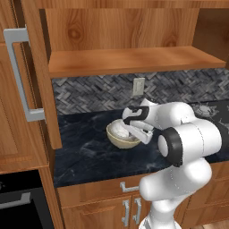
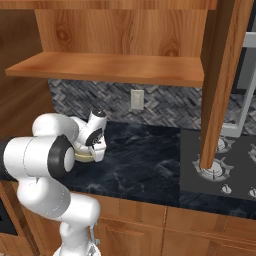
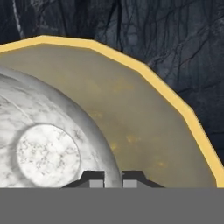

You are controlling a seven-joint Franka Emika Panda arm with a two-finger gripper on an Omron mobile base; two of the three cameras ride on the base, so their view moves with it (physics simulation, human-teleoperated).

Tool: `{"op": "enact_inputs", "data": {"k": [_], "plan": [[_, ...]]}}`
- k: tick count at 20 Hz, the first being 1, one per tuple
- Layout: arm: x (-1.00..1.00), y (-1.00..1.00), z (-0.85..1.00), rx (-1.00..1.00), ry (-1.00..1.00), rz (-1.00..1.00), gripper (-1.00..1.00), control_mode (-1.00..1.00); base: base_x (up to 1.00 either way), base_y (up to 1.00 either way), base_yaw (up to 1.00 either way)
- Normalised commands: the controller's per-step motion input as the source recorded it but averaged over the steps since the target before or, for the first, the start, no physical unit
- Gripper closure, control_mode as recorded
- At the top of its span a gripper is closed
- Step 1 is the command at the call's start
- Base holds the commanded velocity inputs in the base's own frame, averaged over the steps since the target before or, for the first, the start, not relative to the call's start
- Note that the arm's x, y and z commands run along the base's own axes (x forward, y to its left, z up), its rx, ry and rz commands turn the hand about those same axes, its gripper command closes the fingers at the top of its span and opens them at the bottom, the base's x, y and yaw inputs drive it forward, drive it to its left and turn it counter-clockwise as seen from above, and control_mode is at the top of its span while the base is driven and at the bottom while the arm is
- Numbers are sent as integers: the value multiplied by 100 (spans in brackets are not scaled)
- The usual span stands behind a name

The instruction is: Pick up the bowls on the counter and stack them on top of one another in the open cabinet. Place the smaller bowl on top of the larger bowl.

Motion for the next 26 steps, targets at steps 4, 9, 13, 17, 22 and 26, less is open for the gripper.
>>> {"op": "enact_inputs", "data": {"k": [4, 9, 13, 17, 22, 26], "plan": [[-11, 0, -14, 0, 2, 0, -100, -100, 0, 0, 0], [-21, 0, 0, 0, 0, 0, -100, -100, 0, 0, 0], [-11, 0, 11, 0, 0, 0, -100, -100, 0, 0, 0], [-11, 0, 14, 0, 0, 0, -100, -100, 0, 0, 0], [-11, 0, 16, 0, 0, 0, -100, -100, 0, 0, 0], [-15, 0, 14, 0, 0, 0, -100, -100, 0, 0, 0]]}}
